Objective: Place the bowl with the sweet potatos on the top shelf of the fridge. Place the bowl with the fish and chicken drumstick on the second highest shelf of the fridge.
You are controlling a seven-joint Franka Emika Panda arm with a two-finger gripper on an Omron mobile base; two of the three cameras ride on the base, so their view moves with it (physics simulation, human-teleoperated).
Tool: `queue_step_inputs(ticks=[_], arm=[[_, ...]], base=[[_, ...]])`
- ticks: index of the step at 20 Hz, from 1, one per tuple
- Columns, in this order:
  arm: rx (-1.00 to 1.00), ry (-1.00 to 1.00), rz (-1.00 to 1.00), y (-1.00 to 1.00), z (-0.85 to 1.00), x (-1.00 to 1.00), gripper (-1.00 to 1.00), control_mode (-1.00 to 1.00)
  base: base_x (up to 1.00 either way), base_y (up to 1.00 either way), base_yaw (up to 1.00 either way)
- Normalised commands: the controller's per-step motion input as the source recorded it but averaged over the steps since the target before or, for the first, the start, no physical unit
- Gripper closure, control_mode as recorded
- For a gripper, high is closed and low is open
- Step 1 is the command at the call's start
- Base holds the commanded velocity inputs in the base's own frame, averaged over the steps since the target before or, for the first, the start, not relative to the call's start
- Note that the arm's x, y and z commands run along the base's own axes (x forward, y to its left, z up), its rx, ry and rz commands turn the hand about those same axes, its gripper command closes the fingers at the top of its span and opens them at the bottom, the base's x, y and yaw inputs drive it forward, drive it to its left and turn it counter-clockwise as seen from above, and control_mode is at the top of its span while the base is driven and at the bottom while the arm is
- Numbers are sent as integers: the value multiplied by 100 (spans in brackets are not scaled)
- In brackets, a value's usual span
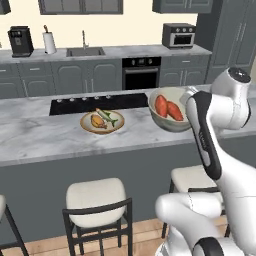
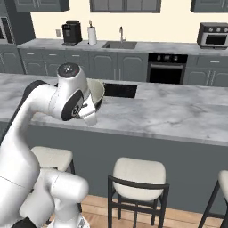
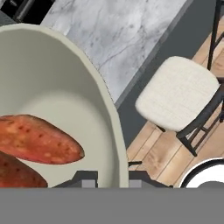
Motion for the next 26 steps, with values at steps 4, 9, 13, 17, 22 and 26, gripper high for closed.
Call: queue_step_inputs(ticks=[4,9,13,17,22,26], arm=[[0,10,7,22,-2,-100,100,-100],[0,1,0,0,0,-5,100,100],[0,0,0,0,0,0,100,100],[0,0,0,0,0,0,100,100],[0,0,0,0,0,0,100,100],[0,0,0,0,0,0,100,100]], base=[[0,0,0],[-30,0,-1],[-100,0,-8],[-99,0,-31],[-65,0,-51],[-10,0,-63]])
